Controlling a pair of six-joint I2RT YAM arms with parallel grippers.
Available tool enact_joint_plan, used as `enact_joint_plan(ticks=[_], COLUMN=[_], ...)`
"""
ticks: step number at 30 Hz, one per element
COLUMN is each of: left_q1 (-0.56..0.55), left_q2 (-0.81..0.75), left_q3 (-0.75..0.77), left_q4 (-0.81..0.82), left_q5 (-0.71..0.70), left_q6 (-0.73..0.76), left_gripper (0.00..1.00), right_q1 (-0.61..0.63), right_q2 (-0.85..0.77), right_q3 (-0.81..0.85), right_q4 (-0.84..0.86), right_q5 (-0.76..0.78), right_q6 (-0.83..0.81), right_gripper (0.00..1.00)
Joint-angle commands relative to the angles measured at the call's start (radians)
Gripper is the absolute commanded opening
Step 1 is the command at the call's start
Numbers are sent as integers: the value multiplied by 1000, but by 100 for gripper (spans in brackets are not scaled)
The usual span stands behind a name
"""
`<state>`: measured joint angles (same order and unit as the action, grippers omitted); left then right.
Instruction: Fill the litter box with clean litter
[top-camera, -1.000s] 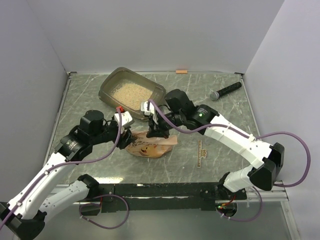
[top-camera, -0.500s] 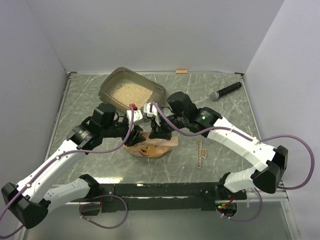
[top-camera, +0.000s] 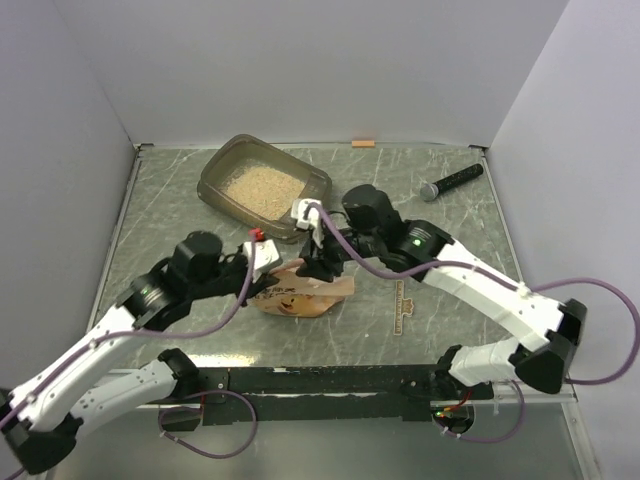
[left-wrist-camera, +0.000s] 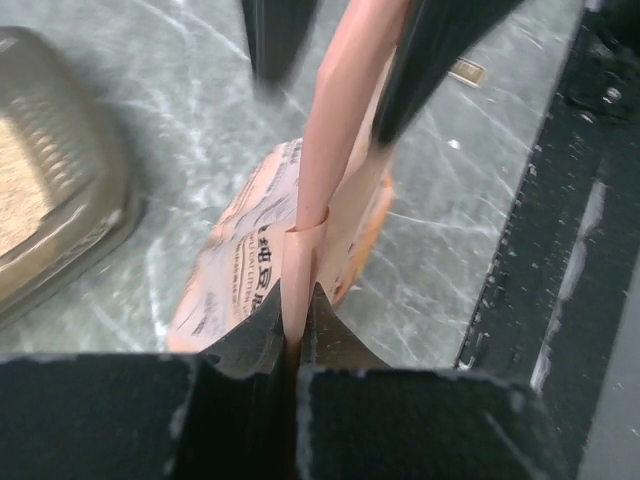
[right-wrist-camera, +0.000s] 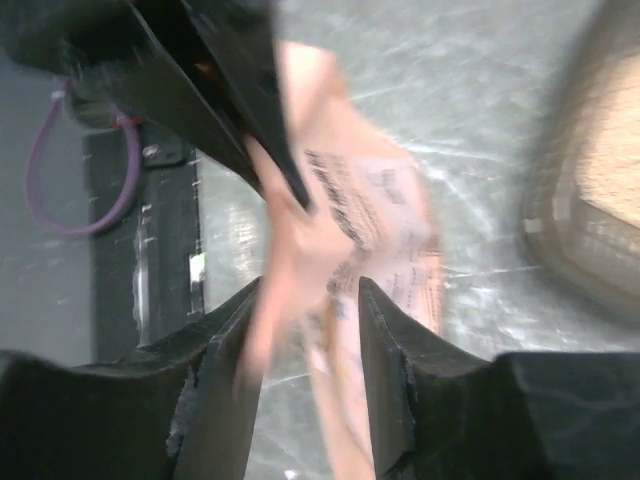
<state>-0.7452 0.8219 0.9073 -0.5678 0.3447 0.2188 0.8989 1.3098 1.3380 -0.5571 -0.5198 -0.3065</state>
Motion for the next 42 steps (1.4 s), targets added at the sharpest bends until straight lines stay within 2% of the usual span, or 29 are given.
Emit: enact_joint_plan(ticks=[1,3,7,9,10,11,17,25,42], left_q1=[-19,-19,-20,-20,-22,-22,-28,-33,-37], left_q2=[-191,-259,-305,-311,-311,-314,-329,-375,-356], left_q3=[-106,-139,-212,-229,-246,-254,-260,-275,-257], left_q4=[98,111,123,140,146,164,180,186,201], left_q5=[-173,-226,-257,-254,-253,-248,-240,-243,-239], left_q6=[-84,-94,-105,-107,-105,-105,-110,-105,-98], left_gripper=[1,1,1,1,1,1,1,1,1], right_q1=[2,-21,-55,-61,-64,-66,-64,-66,-51], right_q2=[-165,-223,-290,-288,-282,-273,-167,40,150], right_q3=[-81,-123,-215,-223,-217,-212,-140,4,-30], right_q4=[132,160,169,136,120,106,22,-52,36], right_q5=[179,231,219,204,175,158,6,-114,-187], right_q6=[69,104,99,81,73,69,24,-17,4], right_gripper=[52,54,55,32,8,0,0,0,0])
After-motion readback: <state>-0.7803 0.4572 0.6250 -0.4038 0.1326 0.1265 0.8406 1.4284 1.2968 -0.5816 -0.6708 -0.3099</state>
